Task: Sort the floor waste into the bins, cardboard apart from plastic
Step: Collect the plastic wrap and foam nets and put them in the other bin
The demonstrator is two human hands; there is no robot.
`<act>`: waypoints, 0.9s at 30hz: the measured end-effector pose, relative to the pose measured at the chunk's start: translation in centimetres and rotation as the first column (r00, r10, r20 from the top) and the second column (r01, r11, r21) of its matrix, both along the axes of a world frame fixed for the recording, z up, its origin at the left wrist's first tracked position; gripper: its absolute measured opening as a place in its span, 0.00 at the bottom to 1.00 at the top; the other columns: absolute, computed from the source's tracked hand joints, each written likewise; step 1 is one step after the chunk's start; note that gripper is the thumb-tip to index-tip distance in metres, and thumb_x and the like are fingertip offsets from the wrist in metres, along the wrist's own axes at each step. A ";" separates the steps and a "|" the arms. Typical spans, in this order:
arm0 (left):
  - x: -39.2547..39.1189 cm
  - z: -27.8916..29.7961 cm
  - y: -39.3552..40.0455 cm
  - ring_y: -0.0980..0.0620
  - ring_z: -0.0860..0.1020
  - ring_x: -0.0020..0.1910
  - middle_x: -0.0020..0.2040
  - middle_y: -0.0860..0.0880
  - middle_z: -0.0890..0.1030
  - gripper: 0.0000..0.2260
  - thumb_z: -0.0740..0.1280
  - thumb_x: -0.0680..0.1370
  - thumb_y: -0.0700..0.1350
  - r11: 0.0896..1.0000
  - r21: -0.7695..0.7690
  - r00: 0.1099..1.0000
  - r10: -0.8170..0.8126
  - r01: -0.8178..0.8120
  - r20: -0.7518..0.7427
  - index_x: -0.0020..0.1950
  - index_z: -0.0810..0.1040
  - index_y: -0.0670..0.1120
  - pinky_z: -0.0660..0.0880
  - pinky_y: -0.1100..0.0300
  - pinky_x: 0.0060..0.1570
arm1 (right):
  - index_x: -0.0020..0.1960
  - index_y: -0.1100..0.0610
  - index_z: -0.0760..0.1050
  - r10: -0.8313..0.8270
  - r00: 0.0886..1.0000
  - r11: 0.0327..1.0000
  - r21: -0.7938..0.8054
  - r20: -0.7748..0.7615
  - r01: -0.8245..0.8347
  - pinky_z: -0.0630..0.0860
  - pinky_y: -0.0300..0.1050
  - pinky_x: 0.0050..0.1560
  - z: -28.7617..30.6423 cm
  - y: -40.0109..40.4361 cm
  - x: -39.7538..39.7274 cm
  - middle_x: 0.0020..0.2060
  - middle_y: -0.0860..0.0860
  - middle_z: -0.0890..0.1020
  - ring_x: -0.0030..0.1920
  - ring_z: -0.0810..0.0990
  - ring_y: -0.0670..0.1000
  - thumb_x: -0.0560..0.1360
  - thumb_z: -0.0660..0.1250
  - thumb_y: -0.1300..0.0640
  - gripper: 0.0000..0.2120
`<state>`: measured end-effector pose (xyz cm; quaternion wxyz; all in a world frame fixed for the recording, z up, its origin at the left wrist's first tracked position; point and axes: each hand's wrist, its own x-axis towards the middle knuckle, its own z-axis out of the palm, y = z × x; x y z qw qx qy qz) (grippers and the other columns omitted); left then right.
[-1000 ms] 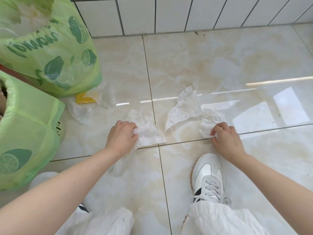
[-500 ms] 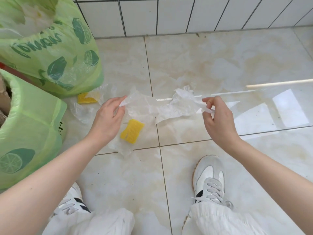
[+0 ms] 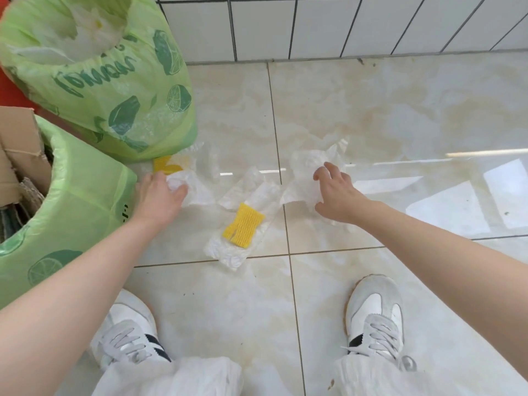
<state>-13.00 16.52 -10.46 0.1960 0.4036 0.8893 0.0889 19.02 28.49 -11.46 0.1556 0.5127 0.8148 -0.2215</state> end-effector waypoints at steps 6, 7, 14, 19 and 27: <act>-1.2 -2.2 -0.5 0.41 0.65 0.69 0.69 0.38 0.67 0.26 0.65 0.76 0.47 0.952 -0.184 0.968 -0.249 0.243 -0.014 0.69 0.65 0.35 0.64 0.48 0.67 | 0.74 0.43 0.43 -0.004 0.997 1.000 0.008 0.072 0.003 0.73 0.58 0.56 -1.0 0.3 -0.5 0.71 0.56 0.55 0.62 0.63 0.65 0.72 0.64 0.59 0.40; -1.0 -2.4 -0.6 0.41 0.66 0.67 0.68 0.39 0.68 0.24 0.65 0.76 0.46 0.948 -0.190 0.966 -0.257 0.254 0.010 0.68 0.65 0.36 0.66 0.50 0.65 | 0.73 0.43 0.44 -0.013 0.996 1.000 0.018 0.089 0.012 0.74 0.58 0.54 -1.3 0.3 -0.7 0.68 0.56 0.58 0.60 0.63 0.64 0.72 0.63 0.60 0.39; 1.2 -3.7 -2.7 0.38 0.74 0.47 0.44 0.38 0.76 0.05 0.68 0.72 0.37 0.907 -0.068 0.883 -0.419 0.415 -0.210 0.42 0.73 0.38 0.71 0.47 0.44 | 0.66 0.53 0.55 0.040 0.966 0.977 0.192 0.255 -0.091 0.71 0.48 0.37 -2.4 -0.4 -1.2 0.58 0.56 0.63 0.53 0.66 0.59 0.69 0.64 0.67 0.30; 1.1 -4.3 -4.1 0.39 0.74 0.39 0.41 0.40 0.74 0.08 0.68 0.68 0.30 0.905 0.010 0.898 -0.422 0.426 -0.129 0.41 0.71 0.39 0.69 0.50 0.34 | 0.65 0.57 0.58 0.008 0.976 0.986 0.158 0.218 -0.043 0.71 0.48 0.41 -2.8 -0.5 -0.7 0.54 0.56 0.68 0.50 0.69 0.58 0.72 0.60 0.69 0.25; 1.3 -3.9 -4.7 0.37 0.76 0.47 0.64 0.40 0.64 0.30 0.67 0.68 0.28 0.976 0.086 0.975 -0.208 0.202 0.076 0.68 0.66 0.44 0.75 0.48 0.50 | 0.57 0.56 0.65 -0.151 0.982 0.985 0.063 -0.117 0.159 0.70 0.49 0.41 -0.3 -1.1 -0.8 0.49 0.55 0.73 0.43 0.73 0.59 0.76 0.56 0.60 0.10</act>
